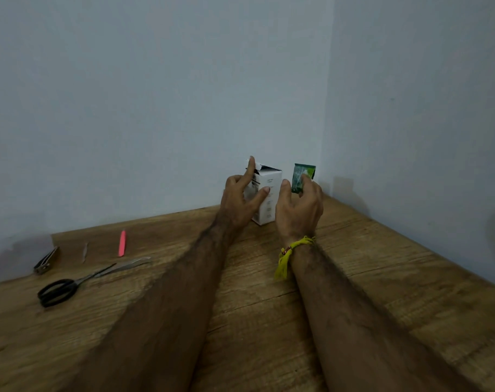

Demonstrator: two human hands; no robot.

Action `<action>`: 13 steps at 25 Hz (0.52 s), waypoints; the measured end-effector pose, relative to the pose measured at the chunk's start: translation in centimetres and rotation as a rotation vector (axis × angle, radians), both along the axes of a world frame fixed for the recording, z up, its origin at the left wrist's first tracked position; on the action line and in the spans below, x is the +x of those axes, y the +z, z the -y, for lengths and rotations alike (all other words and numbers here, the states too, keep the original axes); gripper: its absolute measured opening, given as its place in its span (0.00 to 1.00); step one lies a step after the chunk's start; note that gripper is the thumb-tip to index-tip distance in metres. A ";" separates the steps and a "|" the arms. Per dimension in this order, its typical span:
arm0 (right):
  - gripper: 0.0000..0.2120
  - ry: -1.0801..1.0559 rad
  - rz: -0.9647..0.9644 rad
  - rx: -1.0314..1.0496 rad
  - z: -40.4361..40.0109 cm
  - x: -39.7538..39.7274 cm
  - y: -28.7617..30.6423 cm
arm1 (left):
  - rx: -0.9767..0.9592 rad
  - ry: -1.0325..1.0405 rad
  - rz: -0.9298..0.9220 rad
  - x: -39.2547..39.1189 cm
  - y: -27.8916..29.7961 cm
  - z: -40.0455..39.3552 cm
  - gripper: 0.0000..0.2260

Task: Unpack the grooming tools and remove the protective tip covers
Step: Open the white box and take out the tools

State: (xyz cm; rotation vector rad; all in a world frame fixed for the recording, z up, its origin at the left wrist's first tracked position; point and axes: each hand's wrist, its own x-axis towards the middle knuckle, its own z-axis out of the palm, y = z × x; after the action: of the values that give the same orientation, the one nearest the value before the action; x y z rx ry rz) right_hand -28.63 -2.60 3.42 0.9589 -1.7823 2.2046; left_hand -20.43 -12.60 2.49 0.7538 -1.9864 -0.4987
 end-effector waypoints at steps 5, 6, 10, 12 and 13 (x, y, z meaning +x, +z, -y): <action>0.23 0.010 0.012 0.017 0.1 -0.1 -0.1 | 0.002 -0.011 -0.154 0.5 -0.5 0.0 0.31; 0.23 0.011 0.012 0.022 0.1 -0.1 -0.1 | 0.000 -0.011 -0.158 0.5 -0.5 0.0 0.29; 0.22 0.008 -0.021 0.056 -0.1 0.2 0.1 | -0.024 -0.015 -0.110 0.3 -0.3 -0.1 0.23; 0.21 0.006 -0.041 0.070 -0.2 0.2 0.0 | 0.010 -0.033 -0.107 0.3 -0.2 -0.1 0.27; 0.21 -0.001 -0.046 0.076 -0.2 0.2 0.1 | 0.051 -0.054 -0.125 0.3 -0.1 -0.2 0.32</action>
State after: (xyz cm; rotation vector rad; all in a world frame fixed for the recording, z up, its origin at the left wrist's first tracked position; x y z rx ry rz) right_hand -28.45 -2.37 3.48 1.0148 -1.8575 2.1104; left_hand -20.16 -12.40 2.36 0.6852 -1.8875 -0.6163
